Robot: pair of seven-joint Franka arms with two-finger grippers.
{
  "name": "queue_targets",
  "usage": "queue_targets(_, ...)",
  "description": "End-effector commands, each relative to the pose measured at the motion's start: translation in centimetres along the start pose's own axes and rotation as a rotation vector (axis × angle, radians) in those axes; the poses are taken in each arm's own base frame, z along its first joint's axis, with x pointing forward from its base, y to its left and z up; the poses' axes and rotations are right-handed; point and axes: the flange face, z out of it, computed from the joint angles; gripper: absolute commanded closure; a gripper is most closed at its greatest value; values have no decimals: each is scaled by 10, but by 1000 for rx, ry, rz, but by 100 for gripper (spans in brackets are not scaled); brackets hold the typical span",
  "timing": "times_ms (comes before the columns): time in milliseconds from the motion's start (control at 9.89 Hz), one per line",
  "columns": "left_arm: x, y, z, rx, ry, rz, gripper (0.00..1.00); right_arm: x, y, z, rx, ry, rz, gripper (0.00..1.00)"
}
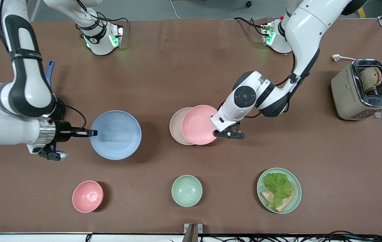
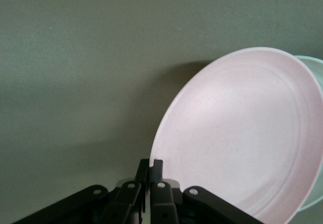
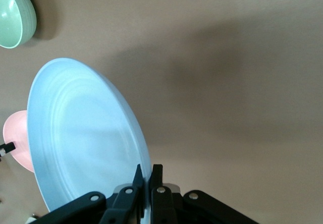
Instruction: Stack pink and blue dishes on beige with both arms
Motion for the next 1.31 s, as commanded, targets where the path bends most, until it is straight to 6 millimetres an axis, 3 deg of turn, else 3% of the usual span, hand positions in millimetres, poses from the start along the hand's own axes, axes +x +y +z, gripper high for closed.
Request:
queue_targets(0, -1, 14, 29, -3, 3, -11, 98, -18, -10, 26, -10, 25, 27, 99)
queue_targets(101, -1, 14, 29, 0, 5, -11, 90, -20, -17, 30, -8, 24, 19, 99)
queue_targets(202, -1, 13, 28, -1, 5, -15, 69, -23, -22, 34, -8, 18, 18, 99)
queue_targets(303, 0, 13, 27, -4, 4, -21, 25, -26, -29, 38, -6, 11, 23, 99)
queue_targets(404, 7, 9, 19, -5, 22, -22, 0, -29, -38, 42, -6, 5, 19, 99)
queue_targets(506, 17, 2, 4, -8, 42, -36, 0, -30, -39, 45, -6, -1, 19, 100)
queue_targets(708, 43, -36, -57, 33, 80, -87, 0, -43, -56, 73, -5, 7, 16, 100)
queue_targets(910, 68, -98, -138, 81, 118, -164, 0, -61, -93, 101, 8, 1, 22, 99)
queue_targets(1011, 79, -130, -177, 93, 153, -115, 0, -70, -108, 112, 13, 1, 19, 99)
queue_targets(1213, 83, -200, -236, 129, 160, -40, 0, -91, -122, 153, 23, 60, -2, 99)
